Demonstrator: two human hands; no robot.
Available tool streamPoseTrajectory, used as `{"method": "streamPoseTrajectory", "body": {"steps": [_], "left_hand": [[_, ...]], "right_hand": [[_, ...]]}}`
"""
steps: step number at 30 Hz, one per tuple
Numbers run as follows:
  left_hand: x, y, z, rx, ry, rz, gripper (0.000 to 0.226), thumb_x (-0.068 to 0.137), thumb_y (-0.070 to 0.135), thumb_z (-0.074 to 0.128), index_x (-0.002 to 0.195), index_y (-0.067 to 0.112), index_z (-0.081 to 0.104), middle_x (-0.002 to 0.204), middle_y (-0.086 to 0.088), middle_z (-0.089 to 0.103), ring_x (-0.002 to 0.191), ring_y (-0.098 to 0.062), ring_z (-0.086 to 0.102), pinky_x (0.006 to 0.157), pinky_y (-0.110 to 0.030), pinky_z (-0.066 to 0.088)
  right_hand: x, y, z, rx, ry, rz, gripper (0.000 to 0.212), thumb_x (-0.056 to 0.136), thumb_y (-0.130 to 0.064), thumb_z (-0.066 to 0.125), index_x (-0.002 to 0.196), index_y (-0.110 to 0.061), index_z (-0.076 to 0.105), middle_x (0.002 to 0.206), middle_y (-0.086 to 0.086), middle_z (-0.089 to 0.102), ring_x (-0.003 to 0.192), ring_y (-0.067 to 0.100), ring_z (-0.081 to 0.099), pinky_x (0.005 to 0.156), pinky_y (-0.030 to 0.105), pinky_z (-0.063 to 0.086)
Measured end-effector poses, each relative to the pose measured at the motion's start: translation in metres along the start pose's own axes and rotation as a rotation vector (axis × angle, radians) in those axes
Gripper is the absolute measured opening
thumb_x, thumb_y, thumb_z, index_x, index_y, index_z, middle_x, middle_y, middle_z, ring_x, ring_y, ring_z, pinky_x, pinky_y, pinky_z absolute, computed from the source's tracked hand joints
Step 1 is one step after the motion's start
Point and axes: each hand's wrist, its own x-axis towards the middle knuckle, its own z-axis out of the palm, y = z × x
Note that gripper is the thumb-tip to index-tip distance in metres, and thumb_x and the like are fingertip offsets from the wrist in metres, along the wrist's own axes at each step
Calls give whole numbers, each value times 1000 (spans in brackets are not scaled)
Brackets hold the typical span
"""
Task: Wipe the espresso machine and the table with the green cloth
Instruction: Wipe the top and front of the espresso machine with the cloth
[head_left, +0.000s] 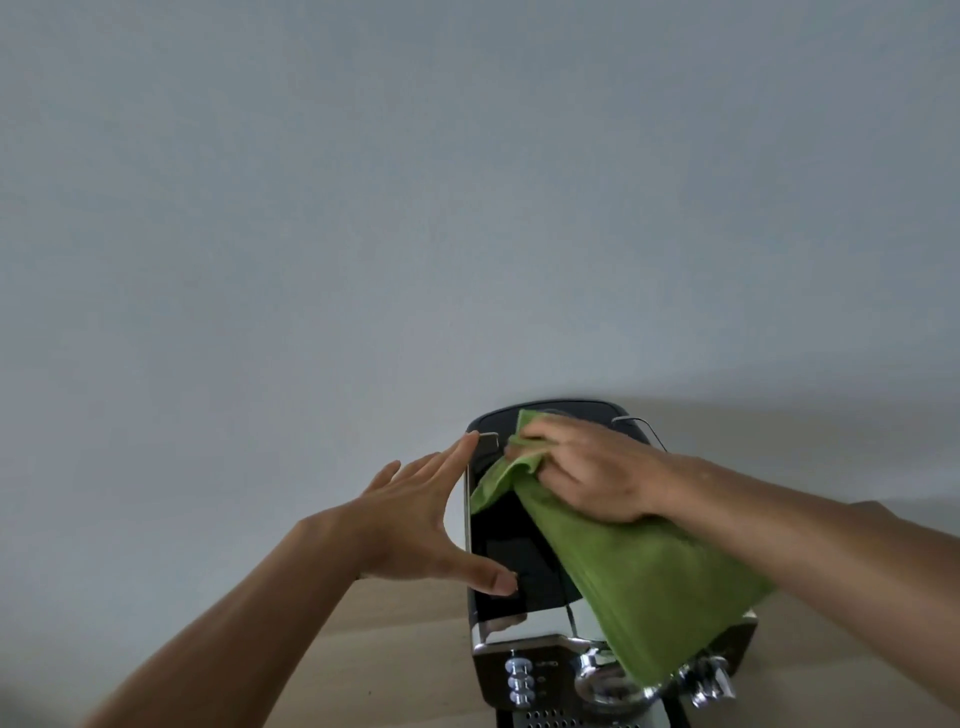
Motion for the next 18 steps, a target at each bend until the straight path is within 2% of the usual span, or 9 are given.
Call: {"method": "streamPoseTrajectory", "body": {"steps": [2, 3, 5, 7, 10, 12, 14, 16, 18], "left_hand": [[0, -1, 1, -5, 2, 3, 136, 45, 90, 57, 142, 44, -27, 156, 22, -10, 144, -4, -9, 119, -38, -5], [0, -2, 1, -8, 3, 5, 136, 44, 91, 56, 142, 45, -27, 156, 22, -11, 144, -4, -9, 119, -39, -6], [0, -3, 2, -20, 5, 3, 137, 42, 92, 55, 142, 45, -27, 157, 22, -11, 144, -4, -9, 119, -39, -4], [-1, -2, 2, -24, 1, 2, 137, 42, 91, 56, 142, 46, -26, 157, 22, -7, 144, -7, -6, 119, -40, -2], [0, -4, 2, -20, 4, 9, 136, 43, 91, 58, 141, 47, -26, 157, 21, -6, 145, -9, -5, 119, -41, -1], [0, -5, 2, -26, 9, 15, 137, 43, 91, 58, 141, 47, -26, 158, 20, -7, 145, -8, -6, 119, -40, -2], [-1, -3, 1, -20, 10, 20, 137, 44, 89, 60, 142, 46, -26, 158, 20, -7, 145, -7, -6, 119, -38, -3], [-1, 0, -1, -4, -1, 4, 137, 44, 87, 59, 142, 44, -27, 158, 19, -6, 144, -6, -5, 118, -35, -3], [0, 2, -2, 5, -7, -5, 138, 43, 88, 57, 142, 43, -28, 158, 18, -7, 144, -5, -6, 118, -35, -5]], "right_hand": [[8, 5, -3, 35, 1, 132, 41, 97, -24, 32, 134, -18, 48, 144, -3, 39, 134, 11, 31, 111, 20, 16], [15, 3, -2, 15, -22, 153, 43, 97, -21, 33, 138, -18, 43, 148, -3, 35, 138, 9, 24, 110, 19, 11], [21, -2, 2, -34, -73, 111, 46, 96, -18, 35, 141, -17, 40, 151, -2, 31, 141, 9, 17, 111, 19, 6], [5, -3, -3, 34, -83, 47, 45, 93, -9, 38, 136, -18, 47, 148, -4, 37, 140, 7, 20, 110, 14, 5], [-28, -4, -14, 161, -107, 8, 50, 89, -1, 38, 130, -24, 54, 144, -10, 42, 137, -3, 19, 116, 20, 8], [-30, -16, -14, 86, -153, -62, 50, 91, -4, 38, 132, -28, 51, 146, -14, 38, 133, -10, 16, 115, 19, 4], [-13, -35, -7, 4, -217, -136, 48, 92, -10, 39, 135, -31, 47, 149, -16, 31, 135, -6, 16, 114, 25, 2], [6, -47, 1, -15, -240, -182, 47, 90, -15, 39, 133, -32, 49, 149, -15, 32, 138, 4, 22, 114, 34, 9], [9, -42, 4, 14, -176, -191, 49, 83, -17, 38, 127, -28, 56, 141, -8, 44, 131, 12, 36, 110, 33, 24]]}}
